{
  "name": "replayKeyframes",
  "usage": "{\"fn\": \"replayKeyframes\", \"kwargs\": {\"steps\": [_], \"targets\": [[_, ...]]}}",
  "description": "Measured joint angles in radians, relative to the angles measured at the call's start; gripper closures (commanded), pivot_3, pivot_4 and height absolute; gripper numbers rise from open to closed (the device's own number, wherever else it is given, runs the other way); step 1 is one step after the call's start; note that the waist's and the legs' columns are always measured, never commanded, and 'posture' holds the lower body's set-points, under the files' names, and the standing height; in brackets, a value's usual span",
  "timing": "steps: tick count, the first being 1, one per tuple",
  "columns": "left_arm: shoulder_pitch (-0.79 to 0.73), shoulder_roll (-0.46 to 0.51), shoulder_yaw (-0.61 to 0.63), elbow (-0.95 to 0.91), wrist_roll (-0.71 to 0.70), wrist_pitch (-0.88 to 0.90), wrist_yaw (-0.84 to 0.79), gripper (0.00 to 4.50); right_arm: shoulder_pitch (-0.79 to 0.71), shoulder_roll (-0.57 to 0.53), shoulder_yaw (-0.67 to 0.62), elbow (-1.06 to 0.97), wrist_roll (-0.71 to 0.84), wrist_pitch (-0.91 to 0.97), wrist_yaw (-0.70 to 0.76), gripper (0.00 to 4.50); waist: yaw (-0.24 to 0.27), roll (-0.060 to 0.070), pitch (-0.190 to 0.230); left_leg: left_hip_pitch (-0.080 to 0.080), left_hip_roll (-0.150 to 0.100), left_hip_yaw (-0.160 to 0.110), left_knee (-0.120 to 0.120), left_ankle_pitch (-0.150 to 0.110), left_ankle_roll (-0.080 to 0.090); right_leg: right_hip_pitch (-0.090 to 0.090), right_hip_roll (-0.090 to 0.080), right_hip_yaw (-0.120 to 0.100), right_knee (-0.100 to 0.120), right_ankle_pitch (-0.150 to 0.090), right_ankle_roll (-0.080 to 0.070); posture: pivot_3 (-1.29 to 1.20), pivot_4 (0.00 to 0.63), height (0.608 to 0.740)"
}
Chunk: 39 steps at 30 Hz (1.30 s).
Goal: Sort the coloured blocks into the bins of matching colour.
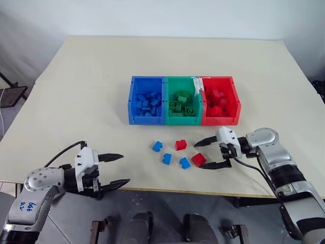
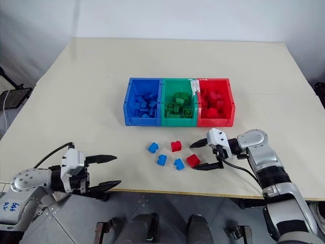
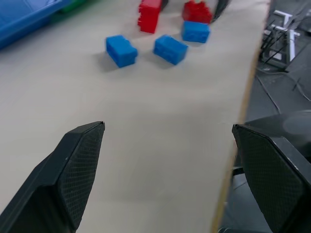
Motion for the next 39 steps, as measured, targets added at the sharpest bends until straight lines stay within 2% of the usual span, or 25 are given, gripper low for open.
{"fn": "replayKeyframes", "kwargs": {"steps": [5, 6, 9, 13, 18, 24, 28, 33, 35, 39], "targets": [[-0.001, -0.034, 0.0, -0.049, -0.007, -0.01, 0.035, 0.0, -0.011, 0.012, 0.015, 0.034, 0.02, -0.027, 0.002, 2.92, -0.012, 0.0, 0.0, 0.0, 0.001, 0.0, -0.001, 0.0, -0.001, 0.0, 0.001, 0.0, 0.0, 0.0, 0.0, 0.0, 0.15, 0.74], [-0.005, -0.037, 0.0, -0.059, -0.01, -0.01, 0.042, 0.0, -0.007, 0.01, 0.014, 0.033, 0.026, -0.026, 0.002, 3.03, -0.013, 0.0, 0.0, 0.0, 0.001, 0.0, -0.001, 0.0, -0.001, 0.0, 0.001, 0.0, 0.0, 0.0, 0.0, 0.0, 0.15, 0.74], [-0.009, -0.049, 0.009, -0.083, -0.018, 0.0, 0.074, 0.0, 0.022, -0.004, -0.003, 0.021, 0.054, -0.013, 0.002, 3.03, -0.012, 0.0, 0.0, 0.0, 0.001, 0.0, -0.001, 0.0, 0.0, 0.0, 0.001, 0.0, 0.0, 0.0, 0.0, 0.0, 0.15, 0.74], [-0.045, -0.115, 0.058, -0.103, -0.053, 0.038, 0.195, 0.0, 0.053, -0.03, -0.113, -0.062, 0.123, 0.099, -0.033, 3.03, -0.012, 0.0, 0.0, 0.0, 0.001, 0.0, 0.0, 0.0, 0.0, 0.0, 0.001, 0.0, 0.001, 0.0, 0.0, 0.0, 0.15, 0.74], [-0.091, -0.153, 0.098, -0.14, -0.082, 0.074, 0.315, 0.0, -0.03, -0.029, -0.268, -0.073, 0.157, 0.197, -0.236, 3.03, -0.016, 0.0, 0.0, 0.0, 0.001, 0.002, 0.0, -0.001, -0.001, -0.001, 0.001, 0.0, 0.002, 0.0, 0.0, 0.0, 0.15, 0.74], [-0.109, -0.153, 0.088, -0.134, -0.085, 0.087, 0.327, 0.0, -0.191, 0.035, -0.306, 0.132, 0.042, 0.061, -0.461, 3.03, -0.016, 0.0, 0.0, 0.0, 0.001, 0.003, 0.0, -0.001, -0.001, -0.001, 0.002, 0.001, 0.001, 0.0, 0.0, 0.0, 0.15, 0.74], [-0.125, -0.152, 0.077, -0.131, -0.085, 0.086, 0.313, 0.0, -0.264, 0.07, -0.305, 0.254, -0.011, 0.048, -0.557, 1.67, -0.015, 0.0, 0.0, -0.001, 0.001, 0.003, 0.0, 0.0, -0.001, -0.001, 0.002, 0.001, 0.002, 0.0, 0.0, 0.0, 0.15, 0.74], [-0.145, -0.141, 0.073, -0.125, -0.085, 0.087, 0.299, 0.0, -0.254, 0.071, -0.315, 0.262, -0.019, 0.016, -0.534, 0.02, -0.016, 0.0, 0.0, -0.001, 0.001, 0.003, -0.001, -0.001, -0.001, -0.001, 0.002, 0.0, 0.003, 0.0, 0.0, 0.0, 0.15, 0.74], [-0.154, -0.136, 0.06, -0.119, -0.081, 0.087, 0.287, 0.0, -0.201, 0.056, -0.348, 0.206, 0.011, 0.007, -0.493, 0.02, -0.013, 0.0, 0.0, -0.001, 0.001, 0.002, -0.001, -0.001, 0.0, -0.001, 0.002, 0.0, 0.003, 0.0, 0.0, 0.0, 0.15, 0.74], [-0.172, -0.123, 0.005, -0.067, -0.037, 0.059, 0.24, 0.0, 0.024, -0.058, -0.422, -0.02, 0.126, 0.082, -0.345, 0.02, 0.009, 0.0, 0.0, -0.003, 0.0, 0.001, -0.001, -0.002, 0.002, 0.0, 0.001, -0.001, 0.001, 0.0, 0.0, 0.0, 0.15, 0.74]]}}
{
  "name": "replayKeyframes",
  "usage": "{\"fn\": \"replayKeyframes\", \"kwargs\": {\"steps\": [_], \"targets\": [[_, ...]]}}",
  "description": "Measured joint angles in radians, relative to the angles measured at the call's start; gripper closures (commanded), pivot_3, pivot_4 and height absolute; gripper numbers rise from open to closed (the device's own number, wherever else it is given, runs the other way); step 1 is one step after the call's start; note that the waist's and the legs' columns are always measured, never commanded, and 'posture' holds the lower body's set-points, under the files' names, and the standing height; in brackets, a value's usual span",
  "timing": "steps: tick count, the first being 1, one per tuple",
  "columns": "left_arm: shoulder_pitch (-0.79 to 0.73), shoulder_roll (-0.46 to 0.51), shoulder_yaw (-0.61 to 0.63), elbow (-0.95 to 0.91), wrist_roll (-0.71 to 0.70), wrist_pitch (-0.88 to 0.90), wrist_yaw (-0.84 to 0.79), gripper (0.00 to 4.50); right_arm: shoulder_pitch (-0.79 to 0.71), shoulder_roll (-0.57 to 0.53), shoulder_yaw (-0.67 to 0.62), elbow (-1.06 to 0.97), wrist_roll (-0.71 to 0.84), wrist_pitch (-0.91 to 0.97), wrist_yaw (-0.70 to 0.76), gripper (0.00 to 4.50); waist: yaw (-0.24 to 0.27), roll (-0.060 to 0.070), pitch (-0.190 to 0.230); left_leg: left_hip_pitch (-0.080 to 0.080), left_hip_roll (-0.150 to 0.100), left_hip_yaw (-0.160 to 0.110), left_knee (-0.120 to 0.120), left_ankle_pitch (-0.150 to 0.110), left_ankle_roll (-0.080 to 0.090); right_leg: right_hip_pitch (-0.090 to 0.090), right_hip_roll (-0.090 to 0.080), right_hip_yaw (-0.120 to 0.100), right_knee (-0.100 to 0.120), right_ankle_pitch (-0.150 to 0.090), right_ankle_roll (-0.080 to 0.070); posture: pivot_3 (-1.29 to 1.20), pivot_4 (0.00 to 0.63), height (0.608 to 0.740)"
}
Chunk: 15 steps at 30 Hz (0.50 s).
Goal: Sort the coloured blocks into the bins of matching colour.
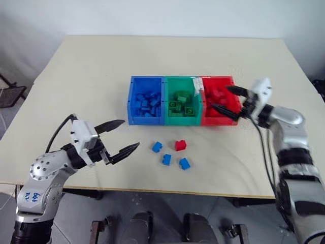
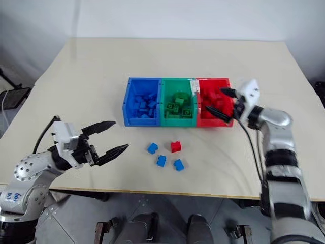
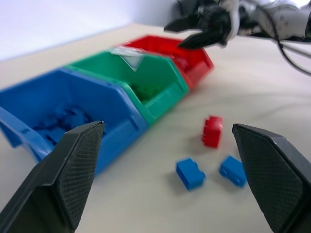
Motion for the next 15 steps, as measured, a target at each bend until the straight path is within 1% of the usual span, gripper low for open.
{"fn": "replayKeyframes", "kwargs": {"steps": [2, 3, 5, 7, 8, 11, 15], "targets": [[-0.021, 0.003, -0.032, 0.032, 0.029, -0.024, -0.026, 0.0, 0.109, -0.056, -0.028, -0.098, 0.026, 0.031, 0.039, 0.02, 0.0, 0.0, 0.0, 0.0, 0.0, 0.001, 0.001, 0.0, 0.0, 0.0, 0.0, 0.0, -0.001, 0.0, 0.0, 0.0, 0.15, 0.74], [-0.026, 0.003, -0.041, 0.038, 0.036, -0.034, -0.035, 0.0, 0.138, -0.07, -0.037, -0.122, 0.031, 0.035, 0.051, 0.02, -0.001, 0.0, 0.0, 0.0, 0.0, 0.002, 0.001, 0.0, 0.0, 0.0, 0.0, 0.0, -0.001, 0.0, 0.0, 0.0, 0.15, 0.74], [-0.064, 0.009, -0.096, 0.076, 0.08, -0.081, -0.076, 0.0, 0.265, -0.134, -0.067, -0.193, 0.036, 0.021, 0.093, 0.02, 0.001, 0.0, 0.0, 0.001, 0.0, 0.003, 0.001, 0.0, 0.0, 0.0, 0.0, 0.0, -0.001, 0.0, 0.0, 0.0, 0.15, 0.74], [-0.089, 0.013, -0.147, 0.124, 0.116, -0.123, -0.123, 0.0, 0.375, -0.19, -0.098, -0.197, 0.029, -0.016, 0.129, 0.02, 0.004, 0.001, 0.0, 0.002, 0.0, 0.01, 0.001, -0.001, 0.0, 0.001, 0.0, 0.0, -0.001, 0.0, 0.0, 0.0, 0.15, 0.74], [-0.096, 0.012, -0.165, 0.143, 0.126, -0.136, -0.139, 0.0, 0.405, -0.203, -0.109, -0.189, 0.022, -0.031, 0.14, 0.02, 0.003, 0.0, 0.0, 0.002, 0.0, 0.011, 0.001, -0.001, 0.001, 0.001, 0.0, 0.0, -0.002, 0.0, 0.0, 0.0, 0.15, 0.74], [-0.127, 0.001, -0.216, 0.181, 0.135, -0.149, -0.177, 0.0, 0.442, -0.224, -0.117, -0.154, 0.005, -0.084, 0.168, 0.02, -0.006, 0.0, 0.0, 0.004, 0.001, 0.014, 0.002, -0.001, 0.001, 0.001, 0.0, 0.001, -0.002, 0.0, 0.0, 0.0, 0.15, 0.74], [-0.148, -0.003, -0.232, 0.182, 0.137, -0.169, -0.202, 0.0, 0.404, -0.209, -0.095, -0.146, 0.005, -0.078, 0.177, 0.02, -0.027, 0.0, 0.0, 0.007, 0.005, 0.014, 0.003, -0.001, 0.0, 0.001, 0.0, 0.001, 0.0, 0.0, 0.0, 0.0, 0.15, 0.74]]}}
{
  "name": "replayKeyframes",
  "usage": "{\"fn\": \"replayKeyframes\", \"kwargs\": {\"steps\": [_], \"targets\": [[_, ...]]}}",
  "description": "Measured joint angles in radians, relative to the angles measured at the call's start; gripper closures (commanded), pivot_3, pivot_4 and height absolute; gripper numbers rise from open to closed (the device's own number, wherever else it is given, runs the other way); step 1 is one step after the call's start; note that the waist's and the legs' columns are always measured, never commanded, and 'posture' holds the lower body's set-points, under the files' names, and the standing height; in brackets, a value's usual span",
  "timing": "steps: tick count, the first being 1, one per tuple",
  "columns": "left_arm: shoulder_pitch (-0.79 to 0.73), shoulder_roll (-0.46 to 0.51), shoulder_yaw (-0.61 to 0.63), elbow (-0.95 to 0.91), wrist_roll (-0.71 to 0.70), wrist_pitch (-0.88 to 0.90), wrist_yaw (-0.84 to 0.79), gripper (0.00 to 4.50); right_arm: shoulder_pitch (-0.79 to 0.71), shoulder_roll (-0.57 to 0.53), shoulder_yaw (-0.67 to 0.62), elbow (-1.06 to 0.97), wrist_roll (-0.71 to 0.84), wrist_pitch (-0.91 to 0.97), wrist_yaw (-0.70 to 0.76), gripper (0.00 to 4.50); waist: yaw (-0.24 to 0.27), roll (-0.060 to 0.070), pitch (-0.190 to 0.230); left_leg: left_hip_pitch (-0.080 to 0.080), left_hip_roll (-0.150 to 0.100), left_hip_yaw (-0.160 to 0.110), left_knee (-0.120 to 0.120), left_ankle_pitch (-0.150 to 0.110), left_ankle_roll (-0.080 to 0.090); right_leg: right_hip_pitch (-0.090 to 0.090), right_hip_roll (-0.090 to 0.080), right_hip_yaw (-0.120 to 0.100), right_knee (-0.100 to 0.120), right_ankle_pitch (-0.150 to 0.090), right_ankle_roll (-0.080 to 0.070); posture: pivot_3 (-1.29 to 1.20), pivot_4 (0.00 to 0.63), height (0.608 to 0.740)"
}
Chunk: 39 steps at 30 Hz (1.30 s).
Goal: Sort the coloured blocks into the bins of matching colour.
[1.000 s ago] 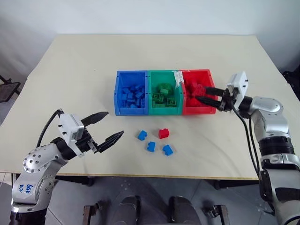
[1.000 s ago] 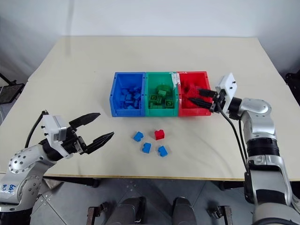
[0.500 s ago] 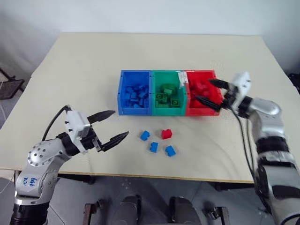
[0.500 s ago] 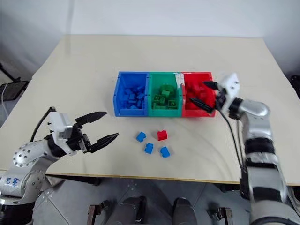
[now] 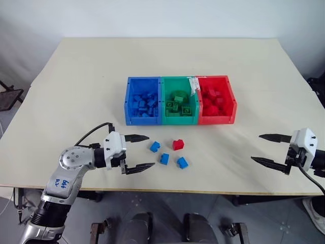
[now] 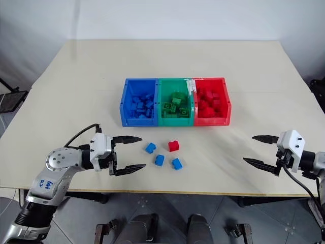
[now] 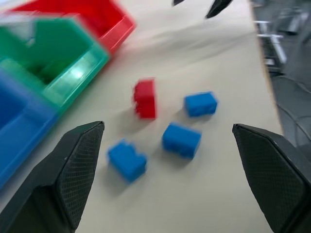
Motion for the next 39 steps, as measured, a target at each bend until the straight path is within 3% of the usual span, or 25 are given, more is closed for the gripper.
{"fn": "replayKeyframes", "kwargs": {"steps": [5, 12, 22, 25, 32, 39], "targets": [[0.054, 0.027, 0.055, 0.001, -0.006, -0.013, 0.0, 0.0, -0.041, 0.075, 0.123, -0.152, 0.023, 0.119, 0.022, 0.02, 0.001, 0.0, 0.0, 0.0, 0.002, -0.003, 0.001, -0.001, -0.001, -0.001, 0.001, 0.0, 0.0, 0.0, -0.001, 0.0, 0.15, 0.74], [0.26, 0.074, 0.2, -0.059, -0.037, 0.019, 0.03, 0.0, -0.091, 0.189, 0.348, -0.38, 0.017, 0.256, 0.042, 0.02, 0.016, 0.0, 0.0, -0.002, 0.001, -0.006, 0.004, -0.003, 0.0, -0.001, 0.0, -0.001, -0.001, 0.0, -0.001, 0.0, 0.15, 0.74], [0.418, 0.079, 0.302, -0.222, -0.07, 0.084, 0.086, 0.0, -0.175, 0.358, 0.508, -0.278, -0.118, 0.191, -0.012, 0.02, 0.029, 0.0, 0.0, -0.003, 0.001, -0.006, 0.01, -0.007, 0.0, -0.001, 0.0, 0.0, 0.0, 0.0, -0.001, 0.0, 0.15, 0.74], [0.433, 0.079, 0.304, -0.266, -0.078, 0.097, 0.099, 0.0, -0.195, 0.366, 0.516, -0.232, -0.131, 0.166, -0.012, 0.6, 0.027, 0.0, 0.0, -0.003, 0.001, -0.006, 0.01, -0.007, 0.0, -0.001, 0.0, 0.0, 0.0, 0.0, -0.001, 0.0, 0.15, 0.74], [0.453, 0.07, 0.305, -0.292, -0.09, 0.102, 0.127, 0.0, -0.217, 0.366, 0.502, -0.181, -0.131, 0.147, 0.006, 2.87, 0.027, 0.0, 0.0, -0.003, 0.002, -0.006, 0.01, -0.008, 0.0, -0.001, 0.001, 0.0, 0.0, 0.0, -0.001, 0.0, 0.15, 0.74], [0.453, 0.024, 0.307, -0.291, -0.095, 0.102, 0.179, 0.0, -0.239, 0.366, 0.446, -0.26, 0.006, 0.356, 0.017, 2.87, 0.026, 0.0, 0.0, -0.003, 0.003, -0.006, 0.01, -0.008, -0.001, -0.001, 0.001, 0.0, 0.0, 0.0, -0.001, 0.0, 0.15, 0.74]]}}
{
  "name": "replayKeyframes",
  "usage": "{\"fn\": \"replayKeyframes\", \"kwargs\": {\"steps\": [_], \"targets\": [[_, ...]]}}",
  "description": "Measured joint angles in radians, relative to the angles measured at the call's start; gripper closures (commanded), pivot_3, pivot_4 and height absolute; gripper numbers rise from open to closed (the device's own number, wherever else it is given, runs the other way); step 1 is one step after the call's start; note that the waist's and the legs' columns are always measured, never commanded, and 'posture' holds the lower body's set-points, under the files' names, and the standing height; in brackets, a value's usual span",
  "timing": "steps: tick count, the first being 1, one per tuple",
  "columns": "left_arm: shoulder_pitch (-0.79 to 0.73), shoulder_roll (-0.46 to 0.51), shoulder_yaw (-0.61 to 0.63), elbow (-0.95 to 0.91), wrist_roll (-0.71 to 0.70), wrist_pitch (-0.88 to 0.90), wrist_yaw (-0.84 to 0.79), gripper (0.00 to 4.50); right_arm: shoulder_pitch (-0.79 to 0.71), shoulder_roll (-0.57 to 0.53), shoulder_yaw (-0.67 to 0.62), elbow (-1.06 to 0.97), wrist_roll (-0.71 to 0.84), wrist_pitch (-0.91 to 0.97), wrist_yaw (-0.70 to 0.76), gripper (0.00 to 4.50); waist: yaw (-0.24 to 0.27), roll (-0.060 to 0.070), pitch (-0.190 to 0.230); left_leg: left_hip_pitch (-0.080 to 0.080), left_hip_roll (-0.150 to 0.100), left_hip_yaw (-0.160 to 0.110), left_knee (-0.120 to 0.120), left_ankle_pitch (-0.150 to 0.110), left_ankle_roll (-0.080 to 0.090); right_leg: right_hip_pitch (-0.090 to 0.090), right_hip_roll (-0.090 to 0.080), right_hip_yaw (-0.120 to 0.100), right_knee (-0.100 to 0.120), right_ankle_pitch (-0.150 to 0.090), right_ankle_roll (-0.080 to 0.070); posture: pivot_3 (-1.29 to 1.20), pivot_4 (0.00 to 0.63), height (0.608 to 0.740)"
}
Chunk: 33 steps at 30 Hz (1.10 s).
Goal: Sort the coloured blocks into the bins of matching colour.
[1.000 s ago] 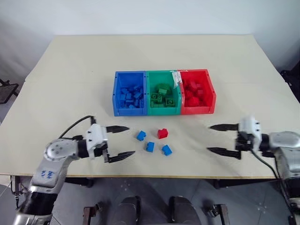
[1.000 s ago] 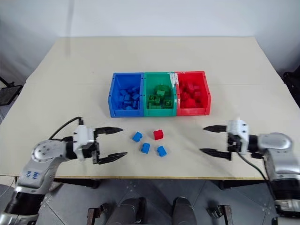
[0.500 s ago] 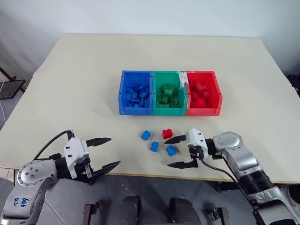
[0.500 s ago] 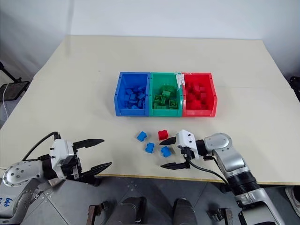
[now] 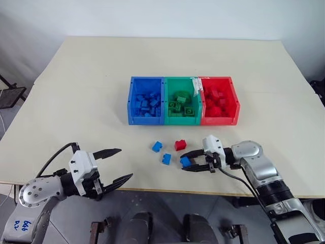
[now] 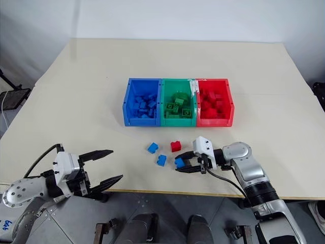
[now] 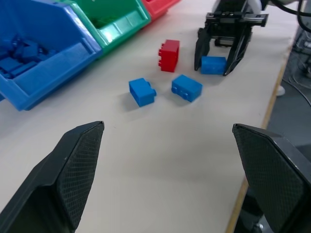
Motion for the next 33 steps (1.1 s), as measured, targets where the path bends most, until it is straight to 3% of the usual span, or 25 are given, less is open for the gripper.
{"fn": "replayKeyframes", "kwargs": {"steps": [4, 7, 15, 19, 23, 24, 28, 33], "targets": [[0.014, -0.051, 0.029, 0.016, -0.004, -0.002, 0.046, 0.0, -0.159, 0.091, -0.061, -0.07, 0.12, 0.217, -0.12, 2.87, -0.023, 0.0, 0.0, 0.0, 0.005, 0.0, 0.0, -0.001, -0.003, -0.001, 0.005, 0.001, 0.0, 0.001, -0.002, 0.0, 0.15, 0.74], [0.031, -0.078, 0.06, 0.022, -0.012, -0.004, 0.076, 0.0, -0.3, 0.183, -0.063, -0.05, 0.11, 0.257, -0.225, 2.87, -0.024, 0.0, 0.0, 0.0, 0.01, 0.0, 0.0, -0.004, -0.006, -0.003, 0.01, 0.001, 0.001, 0.0, -0.006, 0.0, 0.15, 0.74], [0.024, -0.1, 0.092, 0.055, -0.015, -0.004, 0.123, 0.0, -0.57, 0.424, -0.032, 0.332, -0.12, 0.053, -0.552, 2.87, -0.027, 0.0, 0.0, -0.009, 0.01, 0.003, 0.003, -0.004, -0.007, -0.018, 0.011, 0.003, 0.016, 0.0, -0.009, 0.0, 0.15, 0.74], [0.005, -0.11, 0.09, 0.056, -0.015, -0.005, 0.13, 0.0, -0.651, 0.473, -0.034, 0.531, -0.184, -0.055, -0.602, 1.56, -0.035, 0.0, 0.0, -0.01, 0.01, 0.003, 0.002, -0.003, -0.006, -0.018, 0.011, 0.003, 0.015, 0.0, -0.009, 0.0, 0.15, 0.74], [-0.001, -0.11, 0.084, 0.055, -0.015, -0.003, 0.133, 0.0, -0.651, 0.462, -0.039, 0.583, -0.197, -0.1, -0.568, 0.2, -0.048, 0.0, 0.0, -0.011, 0.01, 0.003, 0.002, -0.003, -0.006, -0.018, 0.012, 0.002, 0.015, 0.0, -0.01, 0.0, 0.15, 0.74], [-0.009, -0.109, 0.079, 0.054, -0.015, -0.002, 0.132, 0.0, -0.64, 0.443, -0.045, 0.57, -0.193, -0.104, -0.545, 0.04, -0.048, 0.0, 0.0, -0.011, 0.011, 0.003, 0.002, -0.003, -0.006, -0.018, 0.012, 0.002, 0.015, 0.0, -0.01, 0.0, 0.15, 0.74], [-0.031, -0.087, 0.07, 0.056, -0.015, 0.016, 0.125, 0.0, -0.517, 0.323, -0.09, 0.414, -0.141, -0.112, -0.415, 0.04, -0.042, -0.001, 0.0, -0.011, 0.01, 0.001, 0.002, -0.004, -0.006, -0.018, 0.012, 0.001, 0.014, 0.0, -0.009, 0.0, 0.15, 0.74], [-0.116, -0.035, 0.029, 0.095, -0.023, 0.031, 0.061, 0.0, -0.167, 0.042, -0.149, 0.14, -0.032, -0.243, -0.074, 0.04, -0.017, 0.0, 0.0, -0.012, 0.01, 0.003, 0.002, -0.005, -0.005, -0.016, 0.011, 0.001, 0.01, 0.001, -0.009, 0.0, 0.15, 0.74]]}}
